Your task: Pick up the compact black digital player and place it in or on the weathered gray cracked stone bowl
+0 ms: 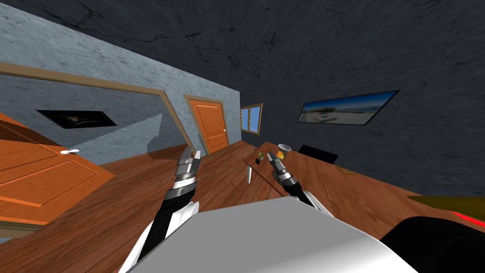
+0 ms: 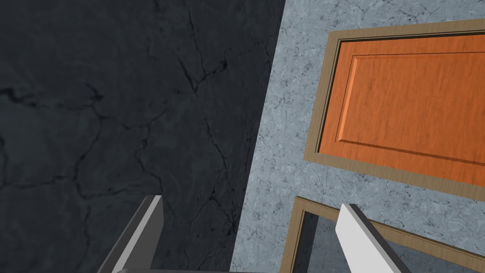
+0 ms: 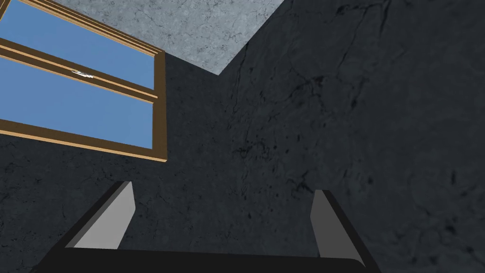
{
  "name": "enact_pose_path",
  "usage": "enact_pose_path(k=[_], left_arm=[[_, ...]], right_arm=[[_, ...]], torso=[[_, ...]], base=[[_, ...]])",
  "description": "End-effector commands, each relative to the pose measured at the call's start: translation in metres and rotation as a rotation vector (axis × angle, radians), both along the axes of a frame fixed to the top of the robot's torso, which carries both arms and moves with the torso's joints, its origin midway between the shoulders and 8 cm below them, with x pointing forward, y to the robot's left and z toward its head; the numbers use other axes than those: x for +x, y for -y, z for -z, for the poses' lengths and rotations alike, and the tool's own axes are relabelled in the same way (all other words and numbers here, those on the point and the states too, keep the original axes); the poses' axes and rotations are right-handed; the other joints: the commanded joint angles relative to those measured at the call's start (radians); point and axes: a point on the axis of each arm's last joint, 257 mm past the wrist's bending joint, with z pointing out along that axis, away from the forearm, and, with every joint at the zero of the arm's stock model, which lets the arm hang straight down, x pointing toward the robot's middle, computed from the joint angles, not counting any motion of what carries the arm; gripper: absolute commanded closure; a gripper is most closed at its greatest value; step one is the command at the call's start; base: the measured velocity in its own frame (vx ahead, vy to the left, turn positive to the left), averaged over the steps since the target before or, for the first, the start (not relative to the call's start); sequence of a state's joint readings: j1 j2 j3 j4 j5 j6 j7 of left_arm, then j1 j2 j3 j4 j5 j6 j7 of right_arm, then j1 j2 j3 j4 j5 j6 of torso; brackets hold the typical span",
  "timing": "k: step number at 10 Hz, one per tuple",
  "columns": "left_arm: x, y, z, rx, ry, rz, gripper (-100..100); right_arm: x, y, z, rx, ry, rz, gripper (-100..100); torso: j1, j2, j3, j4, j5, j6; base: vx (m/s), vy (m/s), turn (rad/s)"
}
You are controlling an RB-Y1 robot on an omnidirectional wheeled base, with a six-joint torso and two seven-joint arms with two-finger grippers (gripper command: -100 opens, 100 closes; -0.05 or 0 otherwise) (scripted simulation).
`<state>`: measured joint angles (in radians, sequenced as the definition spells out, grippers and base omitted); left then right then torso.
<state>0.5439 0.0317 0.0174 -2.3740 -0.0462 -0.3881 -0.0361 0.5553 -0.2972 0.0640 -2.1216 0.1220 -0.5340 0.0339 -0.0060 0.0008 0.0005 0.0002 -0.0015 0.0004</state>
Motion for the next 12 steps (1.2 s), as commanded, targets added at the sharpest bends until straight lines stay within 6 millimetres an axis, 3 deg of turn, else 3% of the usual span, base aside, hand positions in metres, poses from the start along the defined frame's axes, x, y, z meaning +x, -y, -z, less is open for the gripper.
enact_pose_path(k=[1, 3, 4, 9, 10, 11, 12], left_arm=[[0.000, 0.000, 0.000, 0.000, 0.000, 0.000, 0], [0.000, 0.000, 0.000, 0.000, 0.000, 0.000, 0], [0.000, 0.000, 0.000, 0.000, 0.000, 0.000, 0], [0.000, 0.000, 0.000, 0.000, 0.000, 0.000, 0], [0.000, 0.000, 0.000, 0.000, 0.000, 0.000, 0], [0.000, 0.000, 0.000, 0.000, 0.000, 0.000, 0], [0.000, 0.000, 0.000, 0.000, 0.000, 0.000, 0]], right_arm=[[-0.003, 0.001, 0.027, -0.045, -0.062, -0.008, -100], [-0.007, 0.003, 0.074, -0.125, -0.173, -0.021, -100], [-0.007, 0.003, 0.074, -0.125, -0.173, -0.021, -100], [-0.044, 0.023, 0.192, -0.344, -0.457, -0.070, -100], [-0.045, 0.024, 0.192, -0.357, -0.459, -0.076, -100], [-0.057, 0.031, 0.215, -0.404, -0.515, -0.088, -100], [-0.057, 0.031, 0.215, -0.410, -0.516, -0.091, -100]], torso=[[0.000, 0.000, 0.000, 0.000, 0.000, 0.000], [0.000, -0.001, 0.000, 0.000, 0.000, 0.000], [-0.001, -0.001, -0.001, 0.000, 0.000, -0.001], [0.002, -0.004, -0.002, -0.001, 0.001, 0.000], [0.003, -0.005, -0.003, -0.001, 0.001, 0.000], [0.005, -0.005, -0.003, -0.001, 0.001, 0.000], [0.006, -0.006, -0.003, -0.001, 0.001, 0.000]], base=[[-0.022, -0.062, 0.103], [-0.010, -0.084, 0.195], [-0.010, -0.065, 0.050], [0.023, -0.043, 0.164], [0.047, -0.010, 0.056], [0.057, 0.004, 0.100], [0.046, 0.003, 0.053]])
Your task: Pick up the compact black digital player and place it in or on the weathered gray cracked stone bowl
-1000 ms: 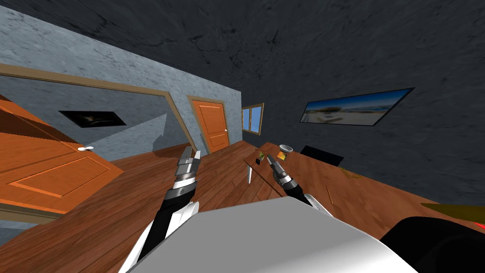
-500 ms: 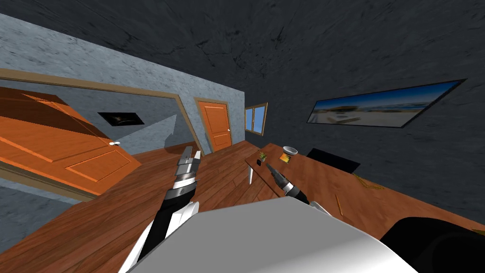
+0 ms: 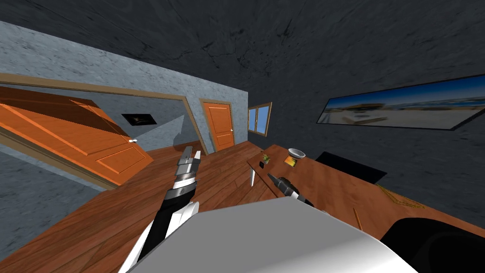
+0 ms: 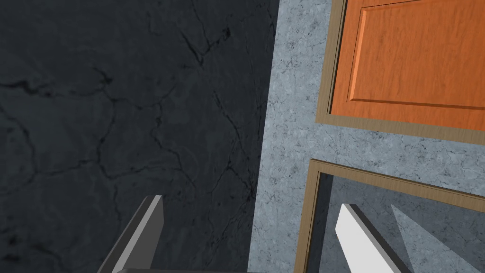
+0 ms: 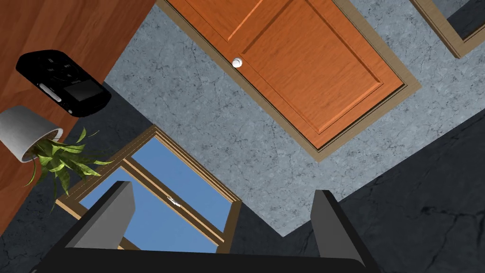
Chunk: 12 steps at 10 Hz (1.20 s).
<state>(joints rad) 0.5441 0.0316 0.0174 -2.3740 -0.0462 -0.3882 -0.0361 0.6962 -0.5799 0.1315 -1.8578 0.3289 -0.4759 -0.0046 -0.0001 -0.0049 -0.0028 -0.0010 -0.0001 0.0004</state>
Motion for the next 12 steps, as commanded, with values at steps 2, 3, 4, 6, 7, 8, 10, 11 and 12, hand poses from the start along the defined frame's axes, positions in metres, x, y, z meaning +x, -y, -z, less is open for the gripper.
enact_pose_path(k=[2, 3, 4, 6, 7, 8, 10, 11, 12], left_arm=[[0.000, 0.000, 0.000, 0.000, 0.000, 0.000, 0], [0.000, 0.000, 0.000, 0.000, 0.000, 0.000, 0], [0.000, 0.000, 0.000, 0.000, 0.000, 0.000, 0], [0.000, 0.000, 0.000, 0.000, 0.000, 0.000, 0], [0.000, 0.000, 0.000, 0.000, 0.000, 0.000, 0], [0.000, 0.000, 0.000, 0.000, 0.000, 0.000, 0], [0.000, 0.000, 0.000, 0.000, 0.000, 0.000, 0], [0.000, 0.000, 0.000, 0.000, 0.000, 0.000, 0], [0.000, 0.000, 0.000, 0.000, 0.000, 0.000, 0]], right_arm=[[-0.029, 0.018, 0.044, -0.102, -0.119, -0.030, -100], [-0.030, 0.021, 0.044, -0.117, -0.123, -0.042, -100], [-0.045, 0.030, 0.063, -0.164, -0.177, -0.057, -100], [-0.061, 0.042, 0.080, -0.222, -0.231, -0.081, -100], [-0.061, 0.044, 0.080, -0.230, -0.233, -0.087, -100], [-0.078, 0.055, 0.096, -0.279, -0.284, -0.105, -100], [-0.095, 0.070, 0.110, -0.340, -0.335, -0.132, -100], [-0.095, 0.071, 0.110, -0.347, -0.337, -0.137, -100], [-0.112, 0.086, 0.122, -0.401, -0.385, -0.161, -100]], torso=[[0.000, -0.001, 0.000, 0.000, 0.000, 0.000], [0.000, -0.003, -0.002, -0.001, 0.000, 0.000], [0.001, -0.003, -0.002, -0.001, 0.000, 0.000], [0.002, -0.002, -0.001, 0.000, 0.000, 0.000], [0.002, -0.003, -0.002, -0.001, 0.000, 0.000], [0.001, -0.003, -0.002, -0.001, 0.000, 0.000], [0.003, -0.003, -0.002, -0.001, 0.001, 0.000], [0.003, -0.005, -0.003, -0.001, 0.001, 0.000], [0.003, -0.004, -0.003, -0.001, 0.001, 0.000]], base=[[0.086, 0.011, 0.137], [0.091, 0.011, 0.055], [0.085, 0.025, 0.094], [0.084, 0.025, 0.080], [0.092, 0.012, 0.047], [0.102, 0.034, 0.092], [0.109, 0.035, 0.074], [0.108, 0.040, 0.054], [0.104, 0.030, 0.099]])
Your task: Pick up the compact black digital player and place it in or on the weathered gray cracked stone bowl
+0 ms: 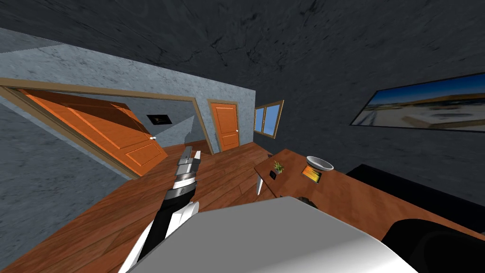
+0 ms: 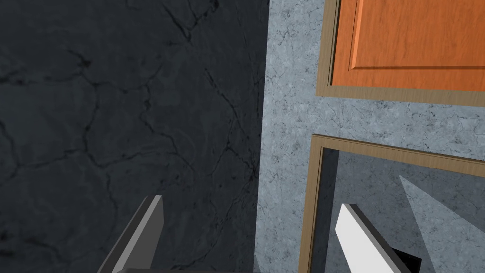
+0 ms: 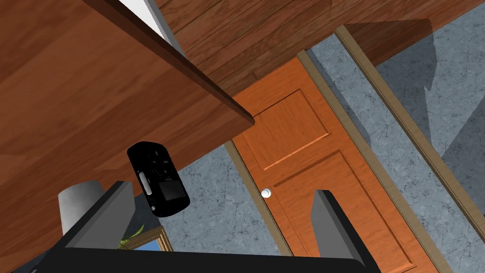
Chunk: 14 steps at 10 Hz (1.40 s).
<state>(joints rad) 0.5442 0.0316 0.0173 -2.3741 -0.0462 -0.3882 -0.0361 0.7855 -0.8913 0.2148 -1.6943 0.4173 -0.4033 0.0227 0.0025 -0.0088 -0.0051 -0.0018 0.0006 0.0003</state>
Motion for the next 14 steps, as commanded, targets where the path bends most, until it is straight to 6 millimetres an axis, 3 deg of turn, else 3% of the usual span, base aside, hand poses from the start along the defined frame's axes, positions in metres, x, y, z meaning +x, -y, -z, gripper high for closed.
enact_pose_path(k=[1, 4, 6, 7, 9, 10, 14], left_arm=[[0.000, 0.000, 0.000, 0.000, 0.000, 0.000, 0], [0.000, 0.000, 0.000, 0.000, 0.000, 0.000, 0], [0.000, 0.000, 0.000, 0.000, 0.000, 0.000, 0], [0.000, 0.000, 0.000, 0.000, 0.000, 0.000, 0], [0.000, 0.000, 0.000, 0.000, 0.000, 0.000, 0], [0.000, 0.000, 0.000, 0.000, 0.000, 0.000, 0], [0.000, 0.000, 0.000, 0.000, 0.000, 0.000, 0]], right_arm=[[-0.025, 0.019, 0.018, -0.074, -0.069, -0.032, -100], [-0.042, 0.040, 0.025, -0.143, -0.119, -0.074, -100], [-0.073, 0.068, 0.038, -0.234, -0.200, -0.123, -100], [-0.073, 0.072, 0.036, -0.246, -0.203, -0.134, -100], [-0.100, 0.100, 0.042, -0.331, -0.274, -0.186, -100], [-0.100, 0.103, 0.040, -0.339, -0.276, -0.193, -100], [-0.138, 0.153, 0.038, -0.481, -0.384, -0.295, -100]], torso=[[0.000, 0.000, 0.000, 0.000, 0.000, 0.000], [0.002, -0.003, -0.002, -0.001, 0.000, 0.000], [0.000, -0.001, -0.001, 0.000, 0.000, 0.000], [0.002, -0.005, -0.003, -0.001, 0.000, 0.000], [0.002, -0.003, -0.002, -0.001, 0.000, 0.000], [0.001, -0.006, -0.003, -0.001, 0.000, 0.000], [0.003, -0.005, -0.003, -0.001, 0.001, 0.000]], base=[[0.198, 0.079, 0.121], [0.139, 0.049, 0.065], [0.166, 0.043, 0.094], [0.178, 0.051, 0.044], [0.177, 0.044, 0.110], [0.147, 0.033, 0.041], [0.172, 0.058, 0.089]])
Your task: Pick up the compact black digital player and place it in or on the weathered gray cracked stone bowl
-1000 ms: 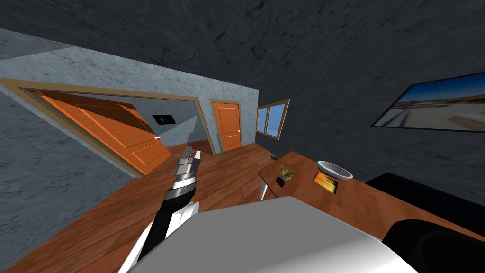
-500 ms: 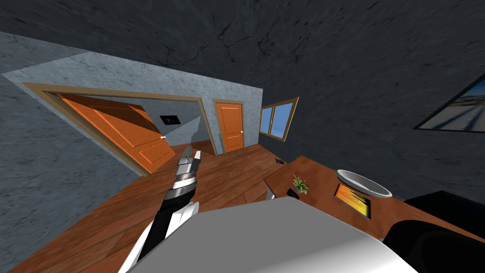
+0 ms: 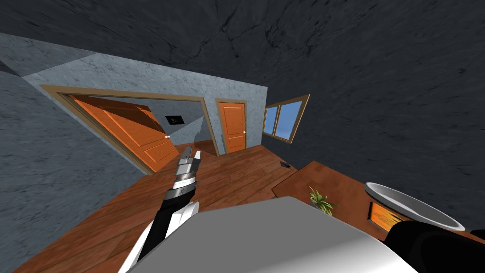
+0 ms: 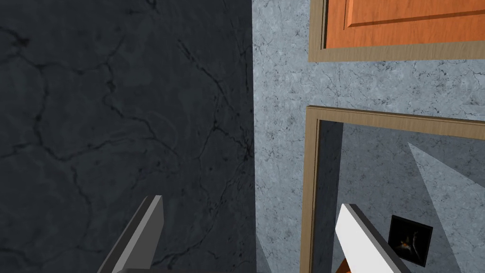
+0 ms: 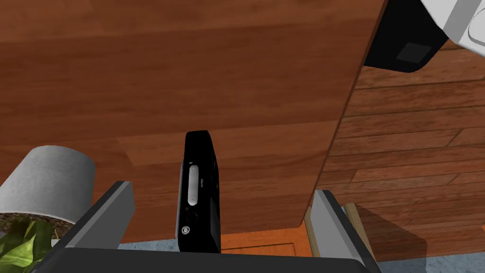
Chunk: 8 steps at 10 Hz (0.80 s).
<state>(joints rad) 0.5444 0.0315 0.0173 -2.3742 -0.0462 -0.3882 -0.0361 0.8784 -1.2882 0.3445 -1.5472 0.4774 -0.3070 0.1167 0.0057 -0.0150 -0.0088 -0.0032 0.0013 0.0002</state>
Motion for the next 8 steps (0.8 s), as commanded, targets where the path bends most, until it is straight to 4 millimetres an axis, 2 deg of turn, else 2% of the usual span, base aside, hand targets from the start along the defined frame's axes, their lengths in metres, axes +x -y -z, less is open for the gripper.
enact_pose_path(k=[1, 3, 4, 5, 6, 8], left_arm=[[0.000, 0.000, 0.000, 0.000, 0.000, 0.000, 0], [0.000, 0.000, 0.000, 0.000, 0.000, 0.000, 0], [0.000, 0.000, 0.000, 0.000, 0.000, 0.000, 0], [0.000, 0.000, 0.000, 0.000, 0.000, 0.000, 0], [0.000, 0.000, 0.000, 0.000, 0.000, 0.000, 0], [0.000, 0.000, 0.000, 0.000, 0.000, 0.000, 0]], right_arm=[[-0.010, 0.018, -0.002, -0.045, -0.036, -0.040, -100], [-0.020, 0.034, -0.006, -0.089, -0.072, -0.081, -100], [-0.017, 0.029, -0.006, -0.073, -0.060, -0.066, -100], [-0.017, 0.030, -0.006, -0.076, -0.061, -0.069, 0], [-0.021, 0.027, 0.001, -0.075, -0.059, -0.057, -100], [-0.027, 0.024, 0.011, -0.073, -0.057, -0.042, -100]], torso=[[0.000, 0.000, 0.000, 0.000, 0.000, 0.000], [0.000, 0.002, 0.001, 0.000, 0.000, 0.000], [0.001, 0.004, 0.002, 0.001, 0.000, 0.000], [-0.001, 0.009, 0.005, 0.002, 0.000, 0.001], [-0.002, 0.012, 0.007, 0.003, -0.001, 0.001], [-0.004, 0.014, 0.008, 0.003, -0.001, 0.001]], base=[[0.201, 0.067, 0.090], [0.144, 0.061, 0.084], [0.060, 0.032, 0.019], [0.012, 0.005, -0.003], [0.009, -0.005, 0.080], [0.006, -0.023, 0.087]])
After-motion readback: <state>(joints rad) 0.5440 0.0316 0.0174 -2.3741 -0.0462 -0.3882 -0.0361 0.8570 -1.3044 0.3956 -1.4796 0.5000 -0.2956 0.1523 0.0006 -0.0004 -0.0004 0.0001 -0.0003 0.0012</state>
